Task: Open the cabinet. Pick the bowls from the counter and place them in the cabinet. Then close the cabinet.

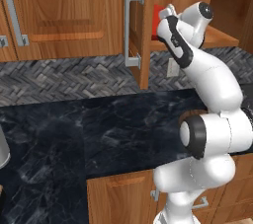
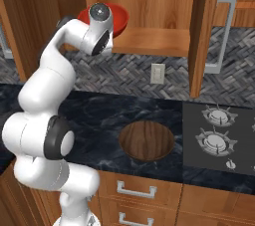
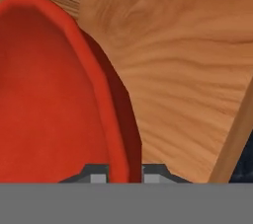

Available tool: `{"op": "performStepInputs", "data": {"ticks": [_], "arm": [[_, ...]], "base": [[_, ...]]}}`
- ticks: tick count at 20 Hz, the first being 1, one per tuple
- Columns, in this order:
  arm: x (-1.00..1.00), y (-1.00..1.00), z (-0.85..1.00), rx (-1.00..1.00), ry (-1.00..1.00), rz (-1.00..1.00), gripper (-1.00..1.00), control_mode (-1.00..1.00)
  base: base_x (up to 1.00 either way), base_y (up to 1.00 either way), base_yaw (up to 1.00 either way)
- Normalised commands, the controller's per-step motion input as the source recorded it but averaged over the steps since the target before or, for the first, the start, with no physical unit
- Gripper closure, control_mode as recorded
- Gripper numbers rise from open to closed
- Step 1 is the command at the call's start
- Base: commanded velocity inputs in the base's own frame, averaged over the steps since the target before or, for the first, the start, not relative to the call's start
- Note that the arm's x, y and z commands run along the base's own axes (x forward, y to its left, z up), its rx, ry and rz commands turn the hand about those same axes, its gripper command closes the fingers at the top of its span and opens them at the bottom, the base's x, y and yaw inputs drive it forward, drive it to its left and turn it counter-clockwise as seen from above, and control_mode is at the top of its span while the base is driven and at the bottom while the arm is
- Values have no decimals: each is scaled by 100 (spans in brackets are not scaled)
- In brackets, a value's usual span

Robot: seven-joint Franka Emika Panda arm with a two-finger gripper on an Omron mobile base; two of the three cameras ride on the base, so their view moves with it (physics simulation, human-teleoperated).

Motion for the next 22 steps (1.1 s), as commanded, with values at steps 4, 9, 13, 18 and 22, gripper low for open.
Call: {"op": "performStepInputs", "data": {"ticks": [4, 9, 13, 18, 22], "arm": [[-32, 0, -9, 0, -2, 0, -100, -100], [-9, 0, 0, 0, -7, 0, -100, -100], [0, 0, 5, 0, -8, 0, -100, -100], [-47, 0, 39, 0, -21, 0, -100, -100], [-65, 0, 49, -1, -5, 0, -100, -100]], "base": [[0, 0, 0], [0, 0, 0], [0, 0, 0], [0, 0, 0], [0, 0, 0]]}}
